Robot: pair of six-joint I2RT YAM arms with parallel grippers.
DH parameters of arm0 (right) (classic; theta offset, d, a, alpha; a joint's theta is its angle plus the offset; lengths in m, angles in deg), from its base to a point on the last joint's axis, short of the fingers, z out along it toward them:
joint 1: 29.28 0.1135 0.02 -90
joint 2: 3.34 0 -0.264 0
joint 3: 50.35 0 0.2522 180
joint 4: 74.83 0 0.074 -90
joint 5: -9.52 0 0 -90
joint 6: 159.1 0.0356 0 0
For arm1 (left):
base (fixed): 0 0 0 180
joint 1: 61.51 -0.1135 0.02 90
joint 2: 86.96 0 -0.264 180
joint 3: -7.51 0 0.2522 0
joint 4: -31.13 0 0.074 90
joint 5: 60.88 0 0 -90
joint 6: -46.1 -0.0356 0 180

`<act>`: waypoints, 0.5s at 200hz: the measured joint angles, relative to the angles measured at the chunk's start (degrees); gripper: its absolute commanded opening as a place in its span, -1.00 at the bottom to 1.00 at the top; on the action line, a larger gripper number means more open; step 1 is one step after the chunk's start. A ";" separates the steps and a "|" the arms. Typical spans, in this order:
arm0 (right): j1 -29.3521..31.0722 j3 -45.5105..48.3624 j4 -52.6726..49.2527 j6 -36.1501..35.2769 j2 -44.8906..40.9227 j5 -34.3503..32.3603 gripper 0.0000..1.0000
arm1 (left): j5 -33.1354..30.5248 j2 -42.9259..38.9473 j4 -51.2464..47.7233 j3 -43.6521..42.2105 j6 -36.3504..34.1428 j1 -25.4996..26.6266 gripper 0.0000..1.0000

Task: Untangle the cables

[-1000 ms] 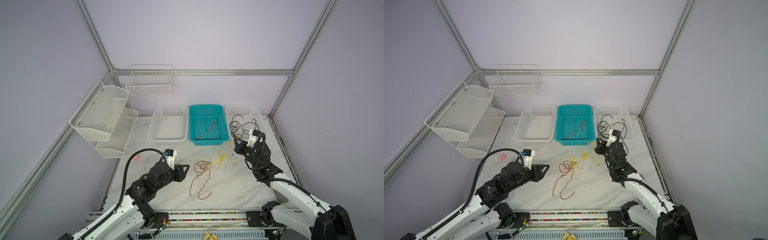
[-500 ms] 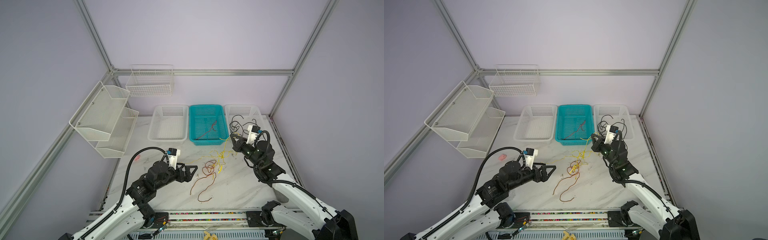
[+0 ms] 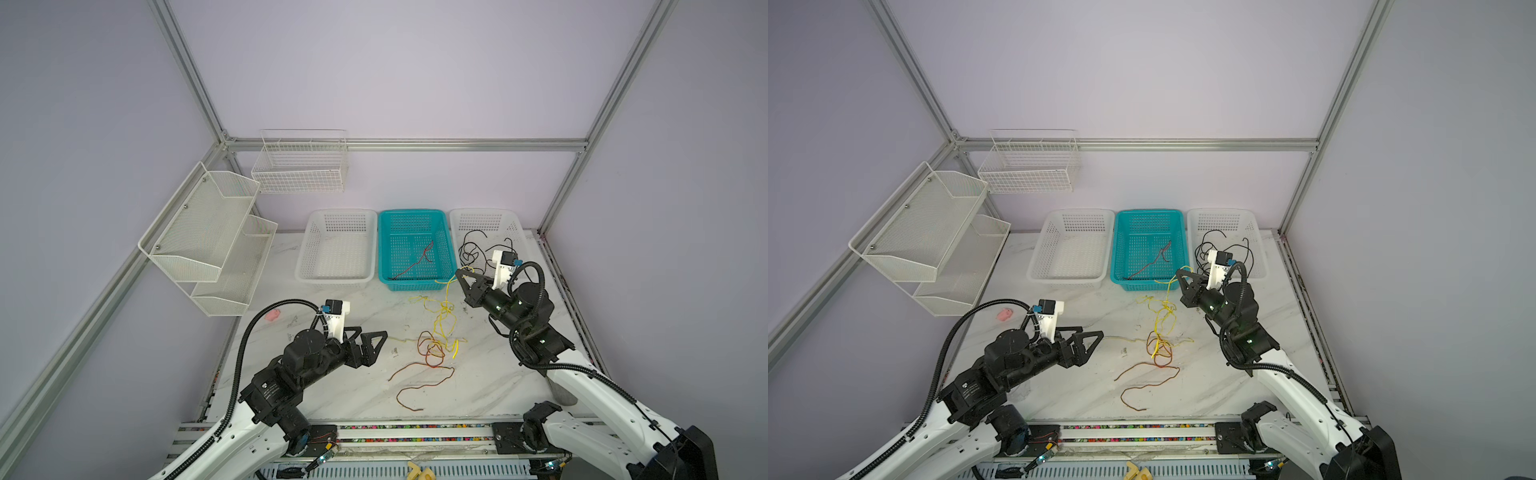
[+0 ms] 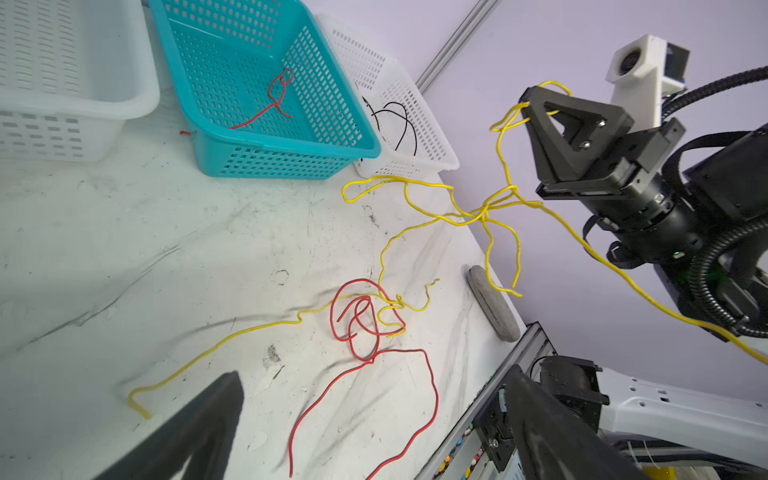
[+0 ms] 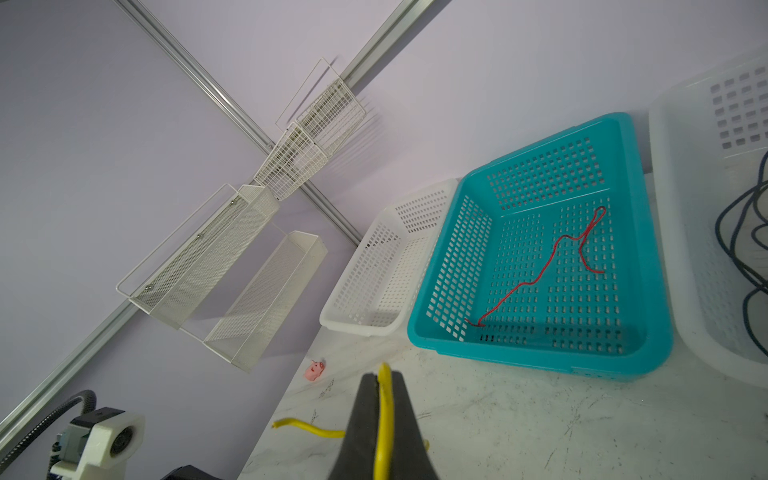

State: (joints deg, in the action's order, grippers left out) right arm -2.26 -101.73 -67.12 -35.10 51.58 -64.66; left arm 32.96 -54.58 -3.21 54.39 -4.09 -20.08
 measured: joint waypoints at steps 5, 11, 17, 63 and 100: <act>0.00 0.04 0.28 0.00 -0.07 0.50 -1.00 | 0.09 0.20 -0.13 0.00 0.00 0.00 0.99; 0.00 0.09 0.70 0.02 -0.09 1.25 -1.00 | 0.48 0.55 0.02 0.00 -0.02 0.00 0.99; 0.00 0.17 1.20 0.02 -0.11 1.95 -1.00 | 1.05 1.01 0.48 0.00 -0.02 0.00 0.99; 0.00 0.57 5.51 0.50 0.11 7.63 -1.00 | 8.22 9.16 9.51 -0.02 0.22 0.00 1.00; 0.00 1.81 10.62 1.73 0.28 12.41 -1.00 | 10.47 13.22 17.03 -0.07 1.57 0.00 1.00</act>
State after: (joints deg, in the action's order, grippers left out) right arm -2.26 -99.92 -56.50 -33.38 51.86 -52.25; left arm 43.43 -41.35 13.81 54.33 -2.52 -20.08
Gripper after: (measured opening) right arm 0.054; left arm 0.999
